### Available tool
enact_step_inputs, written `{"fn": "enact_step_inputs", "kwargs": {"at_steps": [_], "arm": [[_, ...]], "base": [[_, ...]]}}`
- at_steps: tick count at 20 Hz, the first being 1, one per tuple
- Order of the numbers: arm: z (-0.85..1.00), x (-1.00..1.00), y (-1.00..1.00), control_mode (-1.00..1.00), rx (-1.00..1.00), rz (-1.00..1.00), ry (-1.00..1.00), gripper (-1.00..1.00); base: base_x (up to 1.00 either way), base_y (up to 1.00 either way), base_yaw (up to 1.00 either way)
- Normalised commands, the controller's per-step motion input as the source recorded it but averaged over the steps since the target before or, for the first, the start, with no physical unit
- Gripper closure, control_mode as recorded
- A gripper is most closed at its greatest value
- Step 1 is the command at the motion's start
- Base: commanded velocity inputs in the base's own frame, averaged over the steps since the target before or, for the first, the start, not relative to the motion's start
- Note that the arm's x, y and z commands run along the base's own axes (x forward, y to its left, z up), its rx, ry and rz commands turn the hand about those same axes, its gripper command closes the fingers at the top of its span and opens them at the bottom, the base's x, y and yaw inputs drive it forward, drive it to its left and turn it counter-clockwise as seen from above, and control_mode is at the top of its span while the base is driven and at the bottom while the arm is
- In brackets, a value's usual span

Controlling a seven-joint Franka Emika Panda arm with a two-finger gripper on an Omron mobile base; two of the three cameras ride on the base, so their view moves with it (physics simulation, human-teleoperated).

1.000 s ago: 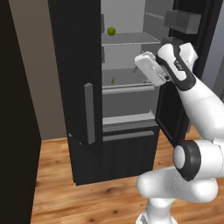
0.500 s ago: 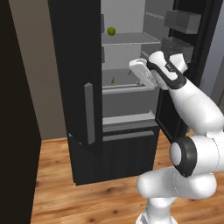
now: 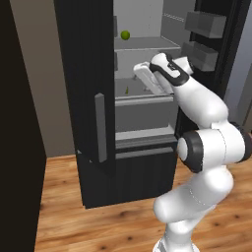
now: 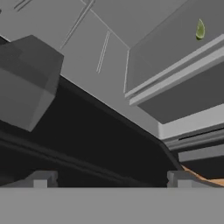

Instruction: Take the lemon wedge from the fridge and place it on the plate with fish on the dining counter.

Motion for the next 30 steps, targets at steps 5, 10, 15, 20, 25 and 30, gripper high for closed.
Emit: {"fn": "enact_step_inputs", "kwargs": {"at_steps": [5,10,15,20,25,30], "arm": [[-0.11,0.58,0.39,-1.0,0.0,0.0,0.0,-1.0],[-0.08,0.37,0.38,-1.0,0.0,0.08,0.0,-1.0],[-0.01,0.31,0.37,-1.0,0.03,0.12,0.01,-1.0],[-0.02,0.29,0.34,-1.0,0.05,0.22,0.02,-1.0],[0.0,0.28,0.42,-1.0,0.05,0.23,0.01,-1.0],[0.0,0.17,0.61,-1.0,0.02,0.19,0.0,-1.0]], "base": [[0.0,0.0,0.0],[0.0,0.0,0.0],[0.0,0.0,0.0],[0.0,0.0,0.0],[0.0,0.0,0.0],[0.0,0.0,0.0]]}}
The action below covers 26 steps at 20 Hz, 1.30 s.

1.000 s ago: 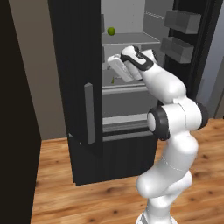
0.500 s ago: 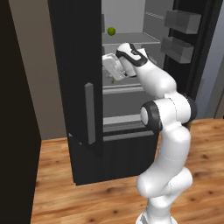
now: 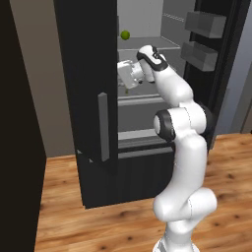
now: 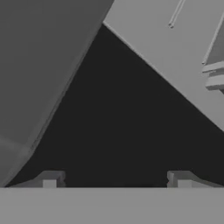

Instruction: Take the lemon wedge from the fridge and place it on the plate with fish on the dining counter.

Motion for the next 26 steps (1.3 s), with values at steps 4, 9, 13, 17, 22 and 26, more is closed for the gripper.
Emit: {"fn": "enact_step_inputs", "kwargs": {"at_steps": [4,9,13,17,22,26], "arm": [[0.0,-0.31,0.99,-1.0,-0.03,0.1,-0.06,-1.0],[-0.08,-0.34,1.0,-1.0,-0.15,0.11,-0.17,-1.0],[-0.13,-0.22,1.0,-1.0,-0.13,0.1,-0.19,-1.0],[-0.27,-0.05,1.0,-1.0,-0.01,0.07,-0.16,-1.0],[-0.25,0.0,1.0,-1.0,0.0,0.04,-0.15,-1.0],[-0.26,0.1,0.94,-1.0,0.11,0.0,-0.09,-1.0]], "base": [[0.0,0.0,0.0],[0.0,0.0,0.0],[0.0,0.0,0.0],[0.0,0.0,0.0],[0.0,0.0,0.0],[0.0,0.0,0.0]]}}
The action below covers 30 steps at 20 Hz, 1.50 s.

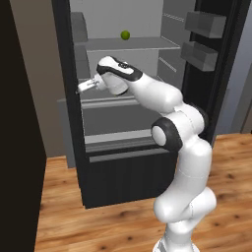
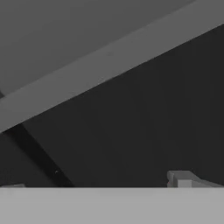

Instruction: Take the lemon wedge from the fridge and place it on the plate with fish on the dining counter.

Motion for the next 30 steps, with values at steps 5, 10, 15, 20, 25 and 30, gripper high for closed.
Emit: {"fn": "enact_step_inputs", "kwargs": {"at_steps": [5,10,15,20,25,30], "arm": [[-0.04,0.03,0.14,-1.0,0.04,0.0,0.01,-1.0],[0.24,-0.88,-0.5,-1.0,0.05,-0.18,0.01,-1.0],[0.42,-1.0,-0.86,-1.0,0.0,-0.33,0.08,-1.0],[0.19,-1.0,-0.81,-1.0,-0.02,-0.34,0.11,-1.0],[0.01,-1.0,-0.82,-1.0,-0.19,-0.3,0.22,-1.0],[-0.04,-0.93,-0.82,-1.0,-0.27,-0.27,0.4,-1.0]], "base": [[0.0,0.0,0.0],[0.0,0.0,0.0],[0.0,0.0,0.0],[0.0,0.0,0.0],[0.0,0.0,0.0],[0.0,0.0,0.0]]}}
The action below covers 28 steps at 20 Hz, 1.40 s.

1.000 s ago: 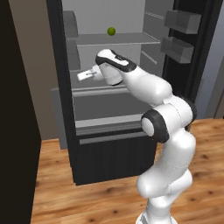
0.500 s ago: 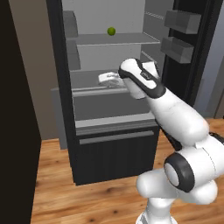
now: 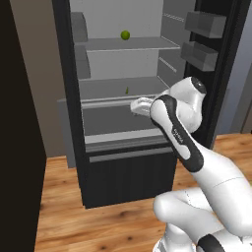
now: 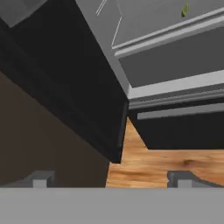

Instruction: Take the lemon wedge from the fridge and place it on the plate with fish on the dining counter.

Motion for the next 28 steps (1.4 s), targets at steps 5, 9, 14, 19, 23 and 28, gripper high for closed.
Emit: {"fn": "enact_step_inputs", "kwargs": {"at_steps": [5,9,14,19,23,28], "arm": [[-0.01,-0.38,-0.69,-1.0,-0.23,-0.3,0.41,-1.0],[-0.11,-0.02,-0.64,-1.0,-0.26,-0.22,0.07,-1.0],[-0.03,0.0,-0.06,-1.0,-0.02,-0.01,-0.09,-1.0],[-0.01,0.0,-0.21,-1.0,-0.12,0.0,-0.26,-1.0],[0.0,0.0,0.0,-1.0,0.0,0.0,0.0,-1.0],[0.0,0.36,0.2,-1.0,0.0,-0.01,0.0,-1.0]], "base": [[0.0,0.0,0.0],[0.0,0.0,0.0],[0.0,0.0,0.0],[0.0,0.0,0.0],[0.0,0.0,0.0],[0.0,0.0,0.0]]}}
